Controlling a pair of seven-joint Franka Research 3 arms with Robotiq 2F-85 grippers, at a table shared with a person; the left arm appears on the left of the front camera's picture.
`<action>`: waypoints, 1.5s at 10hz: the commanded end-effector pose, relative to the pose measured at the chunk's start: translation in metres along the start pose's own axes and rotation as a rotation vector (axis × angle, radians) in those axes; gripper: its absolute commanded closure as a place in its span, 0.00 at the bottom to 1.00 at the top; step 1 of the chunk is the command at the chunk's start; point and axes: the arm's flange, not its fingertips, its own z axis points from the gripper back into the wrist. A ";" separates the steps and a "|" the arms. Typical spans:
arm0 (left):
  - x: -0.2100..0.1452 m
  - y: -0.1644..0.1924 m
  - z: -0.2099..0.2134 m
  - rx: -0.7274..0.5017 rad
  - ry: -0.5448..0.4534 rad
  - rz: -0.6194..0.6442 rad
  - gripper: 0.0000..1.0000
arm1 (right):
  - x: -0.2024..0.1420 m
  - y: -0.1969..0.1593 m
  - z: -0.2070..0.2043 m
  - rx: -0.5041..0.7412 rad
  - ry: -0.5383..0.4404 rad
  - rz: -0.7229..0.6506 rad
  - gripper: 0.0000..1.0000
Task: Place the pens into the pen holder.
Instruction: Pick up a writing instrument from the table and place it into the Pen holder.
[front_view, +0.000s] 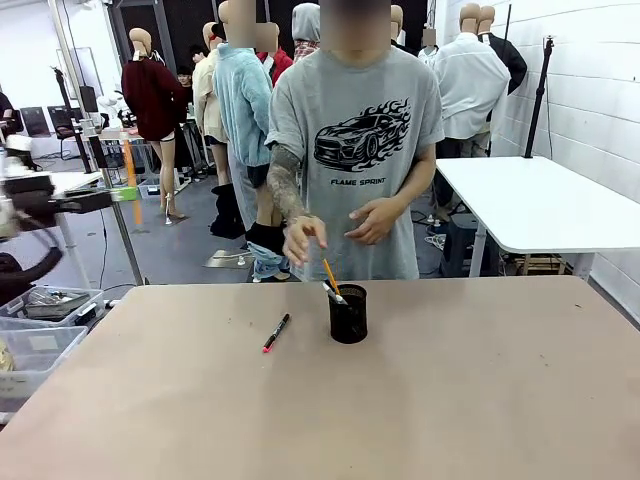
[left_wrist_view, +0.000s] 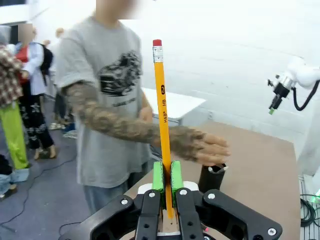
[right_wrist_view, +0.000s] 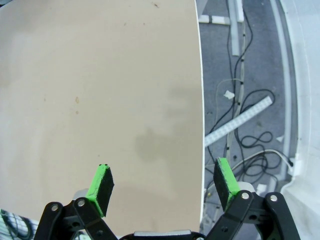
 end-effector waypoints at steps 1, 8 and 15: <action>0.011 0.012 -0.063 -0.146 0.076 -0.008 1.00 | -0.001 0.003 -0.002 -0.028 0.000 -0.009 0.00; 0.011 -0.004 -0.126 -0.249 0.064 -0.027 1.00 | -0.001 0.003 -0.002 -0.028 0.000 -0.009 0.00; -0.011 0.015 -0.232 -0.613 0.018 -0.011 1.00 | -0.001 0.003 -0.002 -0.028 0.000 -0.009 0.00</action>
